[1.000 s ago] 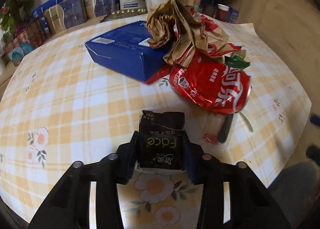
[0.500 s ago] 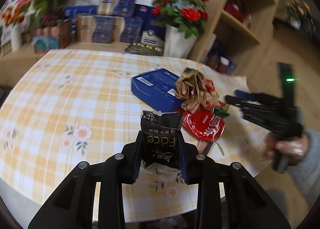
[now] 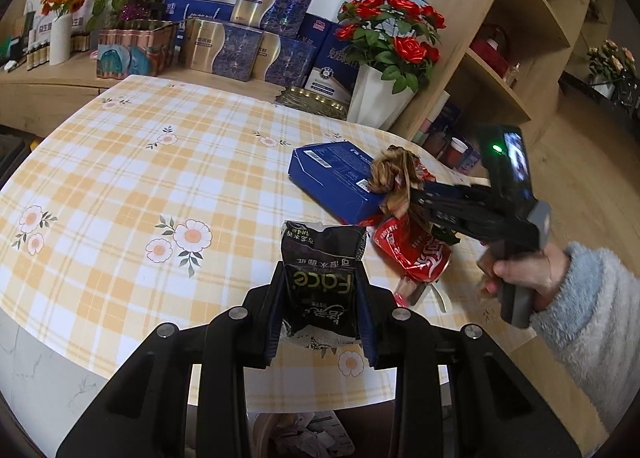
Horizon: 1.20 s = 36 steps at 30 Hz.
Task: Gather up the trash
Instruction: 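Carry the brown paper bundle into the bin and open the right gripper while the left holds the snack bag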
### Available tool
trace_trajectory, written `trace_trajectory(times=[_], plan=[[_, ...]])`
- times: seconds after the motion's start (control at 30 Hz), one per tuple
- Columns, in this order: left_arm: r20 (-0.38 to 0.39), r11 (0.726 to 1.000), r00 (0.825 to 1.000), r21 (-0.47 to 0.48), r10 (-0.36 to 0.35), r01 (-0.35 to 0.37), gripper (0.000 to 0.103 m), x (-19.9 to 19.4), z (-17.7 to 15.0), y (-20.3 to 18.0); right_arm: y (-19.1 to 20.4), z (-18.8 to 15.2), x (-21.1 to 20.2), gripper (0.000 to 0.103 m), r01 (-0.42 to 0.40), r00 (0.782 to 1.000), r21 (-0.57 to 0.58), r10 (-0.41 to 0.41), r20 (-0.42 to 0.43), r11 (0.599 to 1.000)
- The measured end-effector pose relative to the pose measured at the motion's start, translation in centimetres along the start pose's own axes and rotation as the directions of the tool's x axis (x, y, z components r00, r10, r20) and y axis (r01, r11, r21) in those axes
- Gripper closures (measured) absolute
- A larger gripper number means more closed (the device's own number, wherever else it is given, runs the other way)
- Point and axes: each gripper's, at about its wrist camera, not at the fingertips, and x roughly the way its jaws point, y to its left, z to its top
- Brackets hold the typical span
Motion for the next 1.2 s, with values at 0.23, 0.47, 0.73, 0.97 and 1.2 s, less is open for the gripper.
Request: trace_trajectory(times=[0.23,0.47,0.73,0.97,1.2], plan=[[-0.006,1.000,1.000,0.004,-0.013,0.013,0.072,-0.3,-0.8,-0.1,-0.6,1.2,-0.1,0.086,0.053,0.999,0.046,-0.053,0.004,0.998],[0.017,1.000,1.000,-0.001,-0.026,0.026,0.072,-1.5,-0.8,-0.2,-1.9,1.1,-7.8,0.086,-0.027,0.979,0.138,-0.002,0.202,0.990],[0.029,0.999,0.999,0.004,-0.032,0.032,0.072,-4.1,-1.6,-0.5,-1.0,-3.1,-16.2,0.086,-0.164,0.937,0.152,0.106,0.333,0.975],[0.017,1.000,1.000,0.001,-0.019,0.019,0.072,-6.8,-4.5,-0.6,0.8,-8.7,-20.6,0.086,-0.222,0.927,0.167,0.155,0.342,0.961],[0.021,1.000,0.999,0.015,-0.026,0.026,0.072,-9.4,-7.0,-1.3,2.3,-14.5,-22.4,0.086,-0.280,0.933,0.205,0.216,0.289,0.938]])
